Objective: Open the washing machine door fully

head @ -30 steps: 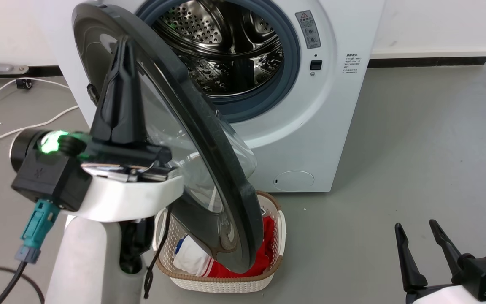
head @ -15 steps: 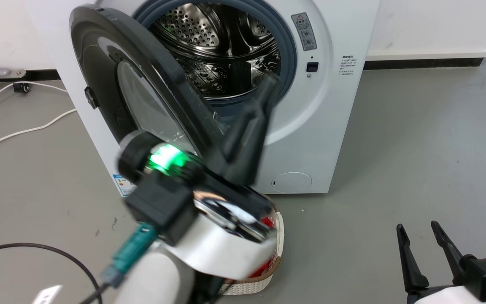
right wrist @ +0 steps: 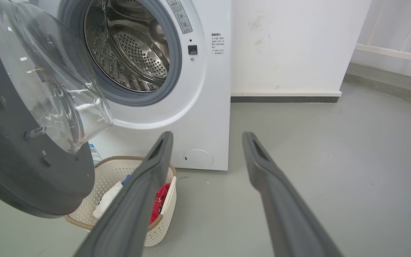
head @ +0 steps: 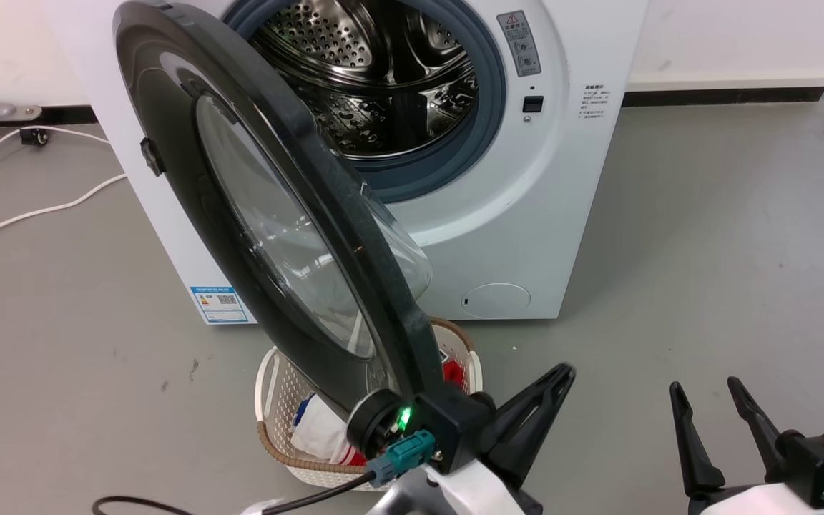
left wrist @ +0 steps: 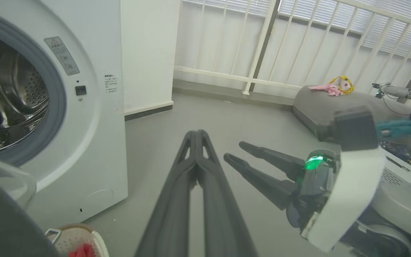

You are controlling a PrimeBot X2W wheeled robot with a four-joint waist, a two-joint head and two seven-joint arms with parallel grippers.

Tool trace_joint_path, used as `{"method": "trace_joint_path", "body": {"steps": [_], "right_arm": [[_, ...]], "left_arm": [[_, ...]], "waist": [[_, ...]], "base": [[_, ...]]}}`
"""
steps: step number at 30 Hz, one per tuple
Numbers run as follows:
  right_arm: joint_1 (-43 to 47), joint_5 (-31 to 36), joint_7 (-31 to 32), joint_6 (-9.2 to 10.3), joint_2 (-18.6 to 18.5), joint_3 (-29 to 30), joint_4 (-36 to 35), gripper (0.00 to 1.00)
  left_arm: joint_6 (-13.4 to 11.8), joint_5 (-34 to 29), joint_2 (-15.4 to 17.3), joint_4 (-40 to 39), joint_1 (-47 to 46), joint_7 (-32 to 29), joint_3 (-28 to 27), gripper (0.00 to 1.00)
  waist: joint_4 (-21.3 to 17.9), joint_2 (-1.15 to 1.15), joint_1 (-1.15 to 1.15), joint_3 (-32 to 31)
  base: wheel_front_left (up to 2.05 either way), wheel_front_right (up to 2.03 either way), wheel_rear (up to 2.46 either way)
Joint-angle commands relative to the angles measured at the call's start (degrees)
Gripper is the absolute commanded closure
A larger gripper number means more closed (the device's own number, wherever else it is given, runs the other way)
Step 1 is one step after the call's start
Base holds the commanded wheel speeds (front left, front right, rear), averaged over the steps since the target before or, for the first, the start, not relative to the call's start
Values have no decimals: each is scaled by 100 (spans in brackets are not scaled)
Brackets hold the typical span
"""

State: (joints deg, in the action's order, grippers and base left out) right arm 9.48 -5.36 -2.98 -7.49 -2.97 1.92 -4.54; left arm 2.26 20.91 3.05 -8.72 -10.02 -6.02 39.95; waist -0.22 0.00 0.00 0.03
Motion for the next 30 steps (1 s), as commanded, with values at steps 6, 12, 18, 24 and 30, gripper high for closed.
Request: {"method": "trace_joint_path", "body": {"steps": [6,12,18,24,30], "right_arm": [[-116,-75,14,-1,15,14,45,0],[-183,-95,-11,-1,15,6,94,0],[-236,-122,-47,0,15,-3,170,0],[-244,-155,-84,0,15,-25,264,0],[-242,-175,-91,0,15,28,332,0]], "left_arm": [[-244,3,102,555,175,32,-162,100],[-388,-22,122,1072,-11,336,-410,100],[-528,-4,131,1406,-170,577,-637,100],[-660,-11,180,1525,-161,700,-769,100],[-751,45,240,1461,13,785,-830,100]], "waist": [[-61,0,0,100],[-77,0,0,204],[-108,0,0,246],[-125,0,0,256],[-39,0,0,235]], "base": [[0,0,0],[0,0,0],[0,0,0],[0,0,0],[0,0,0]]}}
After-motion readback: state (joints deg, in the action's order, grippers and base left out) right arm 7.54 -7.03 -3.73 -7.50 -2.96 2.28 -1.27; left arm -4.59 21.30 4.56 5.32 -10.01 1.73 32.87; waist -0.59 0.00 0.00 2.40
